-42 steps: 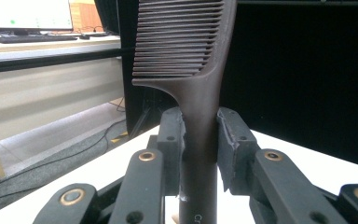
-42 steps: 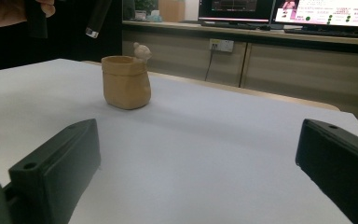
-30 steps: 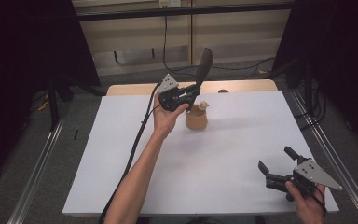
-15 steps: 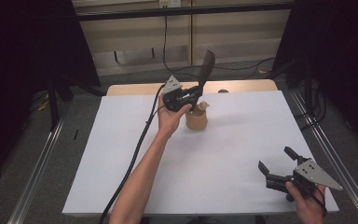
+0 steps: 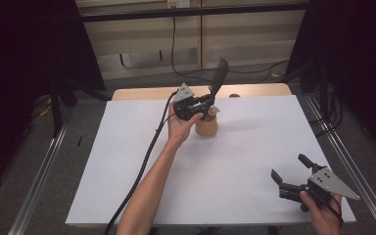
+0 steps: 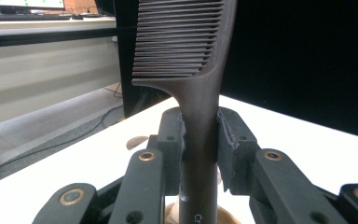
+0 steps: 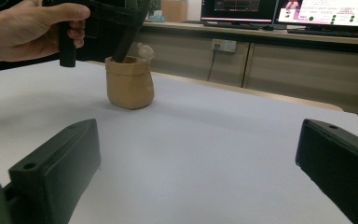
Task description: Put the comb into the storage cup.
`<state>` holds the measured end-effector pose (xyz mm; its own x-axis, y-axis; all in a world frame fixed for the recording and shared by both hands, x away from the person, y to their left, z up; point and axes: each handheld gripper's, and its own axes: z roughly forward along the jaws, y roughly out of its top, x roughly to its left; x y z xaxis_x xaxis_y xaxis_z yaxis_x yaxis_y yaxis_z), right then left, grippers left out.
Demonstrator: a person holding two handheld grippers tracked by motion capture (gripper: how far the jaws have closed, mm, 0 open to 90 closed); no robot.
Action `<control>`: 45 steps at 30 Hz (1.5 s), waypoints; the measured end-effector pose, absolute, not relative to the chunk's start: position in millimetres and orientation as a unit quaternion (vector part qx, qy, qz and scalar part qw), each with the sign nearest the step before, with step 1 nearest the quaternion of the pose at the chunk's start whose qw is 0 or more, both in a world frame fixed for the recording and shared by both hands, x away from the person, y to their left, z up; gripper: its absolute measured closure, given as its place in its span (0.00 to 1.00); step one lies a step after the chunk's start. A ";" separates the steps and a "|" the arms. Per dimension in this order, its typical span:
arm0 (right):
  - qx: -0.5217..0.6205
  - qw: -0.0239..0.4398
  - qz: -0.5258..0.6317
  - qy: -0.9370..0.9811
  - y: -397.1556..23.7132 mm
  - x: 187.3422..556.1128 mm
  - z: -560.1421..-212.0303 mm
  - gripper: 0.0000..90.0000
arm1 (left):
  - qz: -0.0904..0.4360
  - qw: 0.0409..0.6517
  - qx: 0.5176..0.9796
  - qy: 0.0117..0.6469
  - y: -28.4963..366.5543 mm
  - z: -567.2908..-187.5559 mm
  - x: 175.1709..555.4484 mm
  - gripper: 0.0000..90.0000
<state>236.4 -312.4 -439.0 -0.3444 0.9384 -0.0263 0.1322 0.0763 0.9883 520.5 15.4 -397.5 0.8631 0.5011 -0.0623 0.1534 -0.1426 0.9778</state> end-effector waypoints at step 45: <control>0.425 0.380 0.525 0.632 -311.6 237.6 -439.9 0.00 | 0.110 0.584 0.764 0.252 29.0 -427.4 517.6 0.81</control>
